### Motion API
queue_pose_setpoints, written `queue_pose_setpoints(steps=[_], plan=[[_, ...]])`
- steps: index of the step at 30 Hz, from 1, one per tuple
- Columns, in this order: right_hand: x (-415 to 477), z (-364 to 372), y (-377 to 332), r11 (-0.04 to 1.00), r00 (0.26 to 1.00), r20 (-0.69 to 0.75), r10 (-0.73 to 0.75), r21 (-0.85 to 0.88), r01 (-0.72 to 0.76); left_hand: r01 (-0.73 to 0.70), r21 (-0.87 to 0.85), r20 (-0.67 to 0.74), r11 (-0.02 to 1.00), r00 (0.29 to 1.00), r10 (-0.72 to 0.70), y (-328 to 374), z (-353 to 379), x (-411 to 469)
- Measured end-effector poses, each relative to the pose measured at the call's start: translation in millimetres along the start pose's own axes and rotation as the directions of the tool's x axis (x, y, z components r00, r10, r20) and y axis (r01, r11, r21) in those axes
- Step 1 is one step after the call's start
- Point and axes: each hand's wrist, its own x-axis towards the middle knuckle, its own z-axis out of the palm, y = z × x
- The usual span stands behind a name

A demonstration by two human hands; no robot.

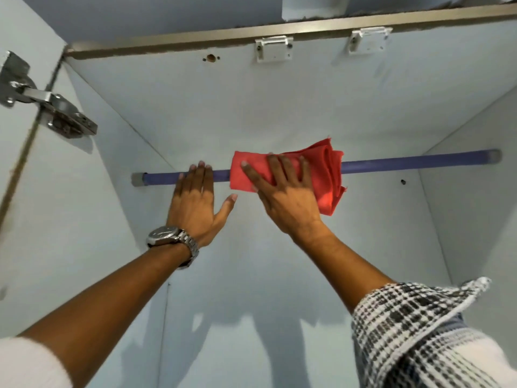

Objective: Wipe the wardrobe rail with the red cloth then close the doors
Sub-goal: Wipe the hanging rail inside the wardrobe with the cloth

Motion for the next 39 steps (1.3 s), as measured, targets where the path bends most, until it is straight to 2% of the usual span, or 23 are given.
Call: queue_pose_setpoints(steps=[4,13,17,20,25,31,36,39], plan=[[-24.7,-14.3,73.3,0.994,0.996,0.004,0.088,-0.061,-0.088,-0.113,-0.031,-0.021,0.993,0.993,0.113,79.9,17.6,9.6],[-88.0,-50.3,246.0,0.961,0.974,0.034,0.224,-0.173,-0.215,-0.216,-0.077,-0.064,0.973,0.975,0.211,258.3,36.8,26.2],[-101.3,-71.7,295.9,0.957,0.964,0.118,0.238,-0.2,-0.212,-0.248,-0.082,-0.039,0.965,0.969,0.245,305.3,38.0,32.5],[-98.6,-78.9,305.8,0.958,0.953,0.188,0.237,-0.207,-0.197,-0.247,-0.089,-0.043,0.965,0.969,0.244,318.1,38.5,32.6],[-89.6,-80.7,284.9,0.946,0.943,0.195,0.269,-0.239,-0.22,-0.245,-0.077,-0.096,0.966,0.967,0.238,292.9,41.2,28.1],[-53.4,-69.7,203.8,0.964,0.971,0.171,0.17,-0.234,-0.127,-0.183,0.019,-0.114,0.983,0.976,0.184,195.0,39.2,22.3],[-14.9,-42.0,110.1,0.991,0.984,0.143,0.106,-0.1,-0.092,-0.112,0.123,-0.076,0.986,0.99,0.122,86.9,26.2,12.1],[8.5,-23.6,48.4,0.992,0.987,0.122,0.103,0.057,-0.111,-0.049,0.214,-0.032,0.976,0.998,0.057,21.8,14.8,5.2]])
